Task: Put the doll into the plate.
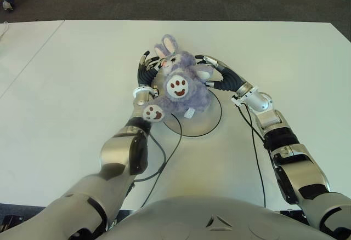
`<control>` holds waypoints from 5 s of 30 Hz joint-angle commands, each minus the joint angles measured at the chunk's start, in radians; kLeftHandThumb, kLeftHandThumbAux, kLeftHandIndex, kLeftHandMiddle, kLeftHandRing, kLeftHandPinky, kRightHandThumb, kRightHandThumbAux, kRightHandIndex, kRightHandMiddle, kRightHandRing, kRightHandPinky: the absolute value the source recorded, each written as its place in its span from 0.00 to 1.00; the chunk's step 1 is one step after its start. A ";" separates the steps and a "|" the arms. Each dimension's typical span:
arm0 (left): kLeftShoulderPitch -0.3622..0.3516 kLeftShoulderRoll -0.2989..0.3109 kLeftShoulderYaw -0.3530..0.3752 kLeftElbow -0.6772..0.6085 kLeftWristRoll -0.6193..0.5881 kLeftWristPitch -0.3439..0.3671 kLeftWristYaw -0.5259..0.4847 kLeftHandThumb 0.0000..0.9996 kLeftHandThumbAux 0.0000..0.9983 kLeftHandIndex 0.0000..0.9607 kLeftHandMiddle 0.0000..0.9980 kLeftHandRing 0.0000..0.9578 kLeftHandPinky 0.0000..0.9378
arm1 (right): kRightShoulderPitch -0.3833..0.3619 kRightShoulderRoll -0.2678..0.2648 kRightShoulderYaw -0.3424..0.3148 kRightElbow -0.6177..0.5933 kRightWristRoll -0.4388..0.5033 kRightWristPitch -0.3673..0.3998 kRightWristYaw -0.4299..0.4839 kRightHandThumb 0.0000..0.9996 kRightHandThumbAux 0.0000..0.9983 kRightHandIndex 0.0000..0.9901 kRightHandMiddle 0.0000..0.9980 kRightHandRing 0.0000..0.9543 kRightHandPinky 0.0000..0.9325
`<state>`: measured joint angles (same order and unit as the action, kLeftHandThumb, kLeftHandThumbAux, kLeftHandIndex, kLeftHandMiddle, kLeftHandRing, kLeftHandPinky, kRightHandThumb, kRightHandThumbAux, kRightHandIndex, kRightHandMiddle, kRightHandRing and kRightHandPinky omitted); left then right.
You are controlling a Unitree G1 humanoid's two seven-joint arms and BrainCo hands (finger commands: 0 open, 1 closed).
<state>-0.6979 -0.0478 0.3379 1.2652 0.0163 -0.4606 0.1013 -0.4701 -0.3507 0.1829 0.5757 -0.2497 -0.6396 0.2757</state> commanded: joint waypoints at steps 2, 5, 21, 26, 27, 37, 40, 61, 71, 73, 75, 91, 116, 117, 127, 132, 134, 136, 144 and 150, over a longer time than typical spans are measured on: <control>0.124 -0.024 0.006 0.093 -0.014 0.132 -0.005 0.00 0.69 0.13 0.29 0.32 0.31 | 0.024 0.010 0.011 -0.016 -0.007 0.020 0.000 0.57 0.74 0.04 0.10 0.15 0.24; 0.125 -0.024 0.003 0.093 -0.011 0.125 -0.003 0.00 0.69 0.12 0.29 0.32 0.33 | 0.028 0.013 0.012 -0.018 -0.001 0.019 0.007 0.58 0.74 0.04 0.10 0.15 0.24; 0.128 -0.023 0.000 0.092 -0.011 0.123 -0.006 0.00 0.70 0.11 0.28 0.31 0.34 | 0.026 0.019 0.011 -0.020 -0.029 0.025 -0.026 0.66 0.75 0.05 0.12 0.17 0.26; 0.128 -0.025 -0.003 0.091 -0.008 0.113 -0.003 0.00 0.71 0.11 0.28 0.32 0.32 | 0.023 0.023 0.011 -0.014 -0.033 0.034 -0.031 0.64 0.75 0.05 0.12 0.17 0.26; 0.128 -0.025 -0.004 0.091 -0.007 0.113 -0.003 0.00 0.71 0.11 0.28 0.32 0.32 | 0.024 0.024 0.012 -0.015 -0.029 0.038 -0.028 0.64 0.75 0.05 0.12 0.17 0.26; 0.127 -0.015 -0.004 0.095 -0.003 0.136 -0.001 0.00 0.70 0.11 0.29 0.32 0.31 | 0.061 0.051 0.025 -0.119 0.014 0.081 0.015 0.70 0.78 0.05 0.13 0.18 0.25; 0.129 -0.013 -0.005 0.096 -0.002 0.139 -0.002 0.00 0.69 0.11 0.28 0.31 0.28 | 0.083 0.057 0.028 -0.188 0.034 0.117 0.038 0.74 0.78 0.05 0.13 0.19 0.26; 0.148 -0.020 -0.019 0.090 0.008 0.063 -0.013 0.00 0.69 0.17 0.28 0.30 0.30 | 0.087 0.056 0.028 -0.272 0.072 0.160 0.104 0.72 0.80 0.09 0.23 0.28 0.37; 0.148 -0.026 -0.051 0.089 0.036 0.036 0.043 0.00 0.67 0.17 0.29 0.32 0.31 | 0.059 0.047 0.022 -0.299 -0.004 0.161 0.039 0.83 0.69 0.37 0.52 0.59 0.68; 0.149 -0.027 -0.056 0.089 0.040 0.029 0.050 0.00 0.67 0.16 0.29 0.32 0.31 | 0.058 0.044 0.023 -0.302 -0.028 0.162 0.020 0.83 0.69 0.37 0.53 0.60 0.70; 0.149 -0.028 -0.056 0.089 0.040 0.028 0.052 0.00 0.67 0.16 0.28 0.32 0.31 | 0.057 0.042 0.022 -0.313 -0.059 0.171 -0.004 0.83 0.69 0.37 0.54 0.63 0.75; 0.149 -0.022 -0.024 0.091 0.002 0.064 0.002 0.00 0.69 0.14 0.26 0.29 0.29 | 0.036 0.068 0.008 -0.294 -0.057 0.191 -0.055 0.84 0.68 0.38 0.56 0.70 0.74; 0.148 -0.025 -0.016 0.088 -0.019 0.048 -0.023 0.00 0.71 0.15 0.25 0.28 0.30 | 0.036 0.053 -0.011 -0.327 0.012 0.186 -0.003 0.83 0.69 0.37 0.55 0.66 0.70; 0.148 -0.025 -0.018 0.088 -0.017 0.047 -0.020 0.00 0.71 0.15 0.25 0.28 0.30 | 0.036 0.052 -0.013 -0.330 0.011 0.182 -0.006 0.83 0.69 0.37 0.55 0.66 0.70; 0.148 -0.030 -0.030 0.088 -0.007 0.036 0.004 0.00 0.71 0.17 0.28 0.31 0.32 | 0.145 0.035 -0.024 -0.570 0.037 0.225 0.016 0.83 0.69 0.37 0.55 0.65 0.70; 0.151 -0.035 -0.044 0.089 0.009 0.029 0.029 0.00 0.71 0.18 0.29 0.32 0.32 | 0.218 0.018 -0.031 -0.705 0.073 0.267 0.046 0.83 0.69 0.37 0.54 0.66 0.72; 0.152 -0.035 -0.047 0.089 0.012 0.026 0.035 0.00 0.70 0.18 0.29 0.32 0.31 | 0.224 0.016 -0.031 -0.715 0.078 0.273 0.051 0.83 0.69 0.37 0.55 0.66 0.74; 0.153 -0.036 -0.049 0.089 0.015 0.025 0.040 0.00 0.70 0.18 0.29 0.32 0.31 | 0.225 0.015 -0.031 -0.719 0.081 0.275 0.053 0.83 0.69 0.37 0.55 0.68 0.76; 0.157 -0.038 -0.040 0.087 0.008 0.007 0.028 0.01 0.67 0.16 0.28 0.31 0.30 | 0.218 0.004 -0.037 -0.713 0.075 0.248 0.061 0.83 0.69 0.38 0.56 0.71 0.79; 0.153 -0.038 -0.041 0.087 0.011 0.015 0.038 0.05 0.67 0.15 0.27 0.30 0.31 | 0.215 -0.003 -0.040 -0.706 0.063 0.219 0.056 0.83 0.69 0.38 0.57 0.72 0.78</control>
<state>-0.6732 -0.0605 0.2950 1.2649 0.0321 -0.5219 0.1286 -0.2450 -0.3467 0.1468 -0.1351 -0.1809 -0.3960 0.3337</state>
